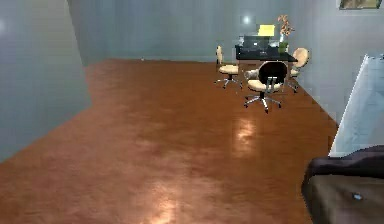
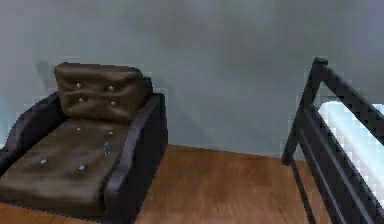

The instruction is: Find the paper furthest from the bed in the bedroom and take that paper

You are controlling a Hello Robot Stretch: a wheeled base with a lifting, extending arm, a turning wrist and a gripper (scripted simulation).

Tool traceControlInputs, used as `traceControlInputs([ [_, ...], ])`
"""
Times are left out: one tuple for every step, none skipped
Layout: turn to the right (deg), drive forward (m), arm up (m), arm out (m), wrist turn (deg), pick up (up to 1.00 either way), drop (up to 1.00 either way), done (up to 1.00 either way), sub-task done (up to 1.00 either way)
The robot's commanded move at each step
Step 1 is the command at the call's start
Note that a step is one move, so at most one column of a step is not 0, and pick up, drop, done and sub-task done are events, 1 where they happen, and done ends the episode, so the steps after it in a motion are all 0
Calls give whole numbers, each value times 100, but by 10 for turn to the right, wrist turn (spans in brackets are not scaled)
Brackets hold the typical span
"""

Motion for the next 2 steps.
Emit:
traceControlInputs([
  [0,100,0,0,0,0,0,0,0],
  [0,100,0,0,0,0,0,0,0],
])
